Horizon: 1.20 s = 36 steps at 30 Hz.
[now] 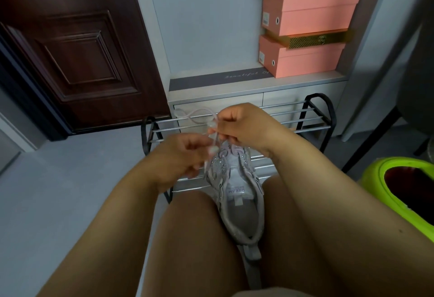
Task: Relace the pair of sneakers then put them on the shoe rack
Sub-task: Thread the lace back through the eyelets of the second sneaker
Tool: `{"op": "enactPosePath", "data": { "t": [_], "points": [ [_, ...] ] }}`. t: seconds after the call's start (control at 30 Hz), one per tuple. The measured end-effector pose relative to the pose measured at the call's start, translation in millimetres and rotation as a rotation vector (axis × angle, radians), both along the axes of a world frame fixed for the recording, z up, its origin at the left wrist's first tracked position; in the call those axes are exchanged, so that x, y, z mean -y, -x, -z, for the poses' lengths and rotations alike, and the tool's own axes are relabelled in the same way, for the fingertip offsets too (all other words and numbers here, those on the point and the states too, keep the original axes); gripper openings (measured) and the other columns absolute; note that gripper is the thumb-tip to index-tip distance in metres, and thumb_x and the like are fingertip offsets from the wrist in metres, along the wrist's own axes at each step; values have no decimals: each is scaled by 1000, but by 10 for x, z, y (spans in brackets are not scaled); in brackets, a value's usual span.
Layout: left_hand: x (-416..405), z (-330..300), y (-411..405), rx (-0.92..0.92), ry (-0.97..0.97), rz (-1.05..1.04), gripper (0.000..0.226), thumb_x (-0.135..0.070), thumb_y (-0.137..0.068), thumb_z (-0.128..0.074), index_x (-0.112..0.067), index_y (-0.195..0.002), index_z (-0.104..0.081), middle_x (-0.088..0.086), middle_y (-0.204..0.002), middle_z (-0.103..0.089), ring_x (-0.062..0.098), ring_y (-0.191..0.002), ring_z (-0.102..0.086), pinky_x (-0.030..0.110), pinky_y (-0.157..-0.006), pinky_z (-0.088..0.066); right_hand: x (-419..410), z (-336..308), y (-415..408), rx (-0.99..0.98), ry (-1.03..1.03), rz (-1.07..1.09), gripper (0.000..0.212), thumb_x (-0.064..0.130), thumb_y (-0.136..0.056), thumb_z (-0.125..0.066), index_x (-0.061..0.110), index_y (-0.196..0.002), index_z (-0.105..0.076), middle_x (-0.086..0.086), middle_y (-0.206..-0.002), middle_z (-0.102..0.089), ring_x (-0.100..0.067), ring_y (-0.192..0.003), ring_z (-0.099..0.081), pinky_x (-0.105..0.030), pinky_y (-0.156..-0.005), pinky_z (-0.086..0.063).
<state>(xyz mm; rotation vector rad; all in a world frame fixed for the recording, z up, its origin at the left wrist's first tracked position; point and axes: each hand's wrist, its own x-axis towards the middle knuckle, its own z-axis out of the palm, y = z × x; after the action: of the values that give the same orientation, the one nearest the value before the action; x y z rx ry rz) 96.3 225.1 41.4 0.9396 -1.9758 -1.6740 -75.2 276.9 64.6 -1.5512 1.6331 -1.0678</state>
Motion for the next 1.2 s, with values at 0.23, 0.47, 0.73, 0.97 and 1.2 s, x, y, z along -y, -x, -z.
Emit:
{"op": "enactPosePath", "data": {
  "t": [0.23,0.47,0.73,0.97,1.2],
  "points": [
    [-130,268,35,-106,66,-232,17,-13,-90,-60,4,-88,-65,14,-70,-65,16,-59,-64,22,-59,-55,-88,103,-32,-54,-11,107,32,36,-94,-51,10,-88,-67,0,-68,-67,-13,-56,-53,-32,-64,-48],
    [-200,495,55,-224,28,-415,11,6,-82,-65,5,-92,-65,14,-76,-71,12,-64,-70,17,-60,-55,-269,520,-39,-505,-124,209,56,60,-86,-47,14,-54,-50,0,-55,-47,-13,-59,-43,-30,-65,-32],
    [-214,527,78,-200,132,-406,14,6,-82,-65,6,-97,-65,12,-80,-70,6,-64,-69,12,-58,-52,-318,578,-97,-503,-128,191,25,45,-71,-71,26,-88,-70,-1,-92,-53,-15,-105,-37,-25,-88,-27],
    [-183,556,61,-199,170,-460,9,1,-80,-69,-3,-88,-68,10,-81,-72,15,-70,-71,17,-64,-55,-312,602,-105,-434,-132,204,26,39,-71,-74,31,-95,-71,-5,-104,-49,-19,-112,-40,-25,-91,-33],
    [-212,580,86,-220,164,-417,11,4,-79,-69,-4,-87,-67,11,-79,-70,10,-68,-70,15,-64,-54,-298,625,-115,-440,-93,181,17,39,-68,-74,31,-83,-72,-8,-91,-60,-24,-100,-52,-27,-87,-39]
  ]
}}
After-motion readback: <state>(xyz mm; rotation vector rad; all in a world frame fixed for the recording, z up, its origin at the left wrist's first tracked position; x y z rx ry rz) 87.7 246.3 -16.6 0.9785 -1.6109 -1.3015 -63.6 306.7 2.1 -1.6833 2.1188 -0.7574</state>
